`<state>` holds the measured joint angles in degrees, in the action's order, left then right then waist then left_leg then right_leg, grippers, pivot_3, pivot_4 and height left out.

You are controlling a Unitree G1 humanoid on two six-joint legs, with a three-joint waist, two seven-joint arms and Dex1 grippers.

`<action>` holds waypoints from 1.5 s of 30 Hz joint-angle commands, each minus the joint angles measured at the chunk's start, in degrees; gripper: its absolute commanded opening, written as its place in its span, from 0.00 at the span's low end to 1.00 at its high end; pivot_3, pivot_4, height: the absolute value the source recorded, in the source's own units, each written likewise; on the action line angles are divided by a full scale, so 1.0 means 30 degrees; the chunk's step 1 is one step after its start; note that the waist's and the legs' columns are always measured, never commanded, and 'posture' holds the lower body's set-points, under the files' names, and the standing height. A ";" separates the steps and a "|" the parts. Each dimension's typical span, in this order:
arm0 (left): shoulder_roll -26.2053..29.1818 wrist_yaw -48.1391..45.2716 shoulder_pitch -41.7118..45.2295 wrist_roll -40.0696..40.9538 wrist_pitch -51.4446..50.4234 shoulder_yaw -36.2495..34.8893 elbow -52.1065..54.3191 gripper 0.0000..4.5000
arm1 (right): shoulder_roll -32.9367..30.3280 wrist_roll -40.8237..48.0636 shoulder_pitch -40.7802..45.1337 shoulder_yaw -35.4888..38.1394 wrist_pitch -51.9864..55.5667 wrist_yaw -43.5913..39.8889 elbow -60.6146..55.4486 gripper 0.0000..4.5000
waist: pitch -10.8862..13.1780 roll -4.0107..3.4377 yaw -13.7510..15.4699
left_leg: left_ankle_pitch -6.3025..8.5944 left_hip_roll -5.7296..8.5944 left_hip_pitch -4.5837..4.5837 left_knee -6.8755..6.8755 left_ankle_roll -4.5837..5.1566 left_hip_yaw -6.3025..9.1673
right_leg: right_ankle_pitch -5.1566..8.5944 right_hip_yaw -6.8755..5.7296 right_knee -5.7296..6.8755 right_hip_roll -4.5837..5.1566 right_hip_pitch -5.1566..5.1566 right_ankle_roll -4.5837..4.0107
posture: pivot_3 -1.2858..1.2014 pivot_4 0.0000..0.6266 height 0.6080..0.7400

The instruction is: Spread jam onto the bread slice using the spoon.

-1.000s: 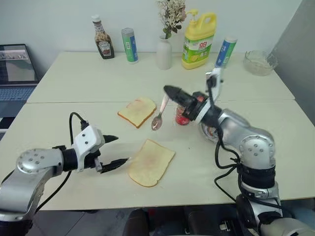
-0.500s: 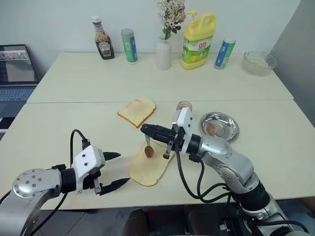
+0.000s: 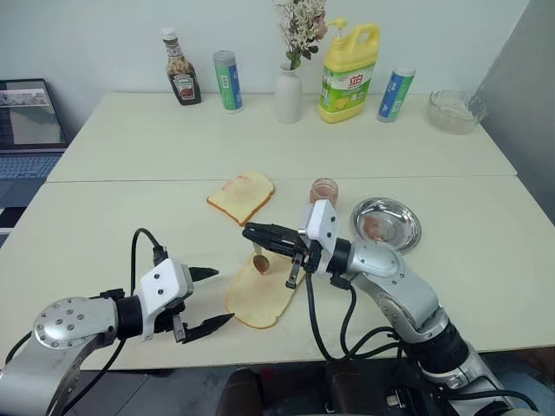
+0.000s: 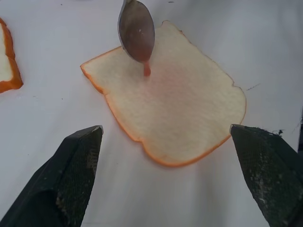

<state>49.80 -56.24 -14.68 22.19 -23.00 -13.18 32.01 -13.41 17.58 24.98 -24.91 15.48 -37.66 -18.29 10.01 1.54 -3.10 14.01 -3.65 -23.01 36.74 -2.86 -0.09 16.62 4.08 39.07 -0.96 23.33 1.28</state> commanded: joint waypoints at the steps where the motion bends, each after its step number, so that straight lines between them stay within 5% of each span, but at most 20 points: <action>1: -0.0079 0.0188 0.0186 -0.0038 0.0383 0.0031 0.0379 1.00 | 0.0258 -0.0195 0.0026 0.0028 -0.0825 -0.0527 -0.0381 0.00 | 0.0000 0.0000 0.0005 | 0.0000 0.0000 0.0000 0.0000 0.0000 -0.0001 | 0.0000 0.0000 0.0001 0.0000 0.0000 0.0000 | 0.52 0.24 1.00; 17: 0.0152 0.0001 0.0322 -0.0615 0.1195 0.0296 -0.0070 1.00 | 0.0357 0.1111 -0.0750 0.1175 -0.0402 -0.1461 -0.1304 0.00 | -0.0002 0.0002 0.0021 | 0.0000 0.0001 0.0005 0.0015 0.0000 0.0004 | -0.0001 -0.0003 0.0010 -0.0001 -0.0010 -0.0002 | 0.52 0.24 1.00; 35: -0.0214 0.0324 0.1386 -0.1752 0.2853 0.0840 -0.1561 1.00 | 0.5357 1.0586 -0.1260 0.9491 1.3867 0.8989 -0.0381 0.00 | -0.0005 0.0006 -0.0031 | 0.0000 0.0002 0.0004 0.0016 0.0000 0.0003 | -0.0003 0.0005 0.0025 -0.0001 -0.0015 -0.0002 | 0.52 0.24 1.00; 45: -0.0126 0.0184 0.1875 -0.1758 0.2766 0.1250 -0.1504 1.00 | 0.6881 0.9668 -0.0797 0.9495 1.2396 1.0738 0.1335 0.00 | -0.0004 0.0005 -0.0055 | 0.0000 0.0002 0.0004 0.0014 0.0000 -0.0001 | -0.0002 0.0006 0.0021 -0.0006 -0.0012 0.0002 | 0.52 0.24 1.00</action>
<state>49.29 -55.67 -9.44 16.74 -15.45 -9.16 26.45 6.45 46.44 21.28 3.90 54.17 -5.48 -13.58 9.99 1.55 -3.27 14.02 -3.64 -23.01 36.78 -2.86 -0.09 16.61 4.10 39.14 -0.97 23.30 1.29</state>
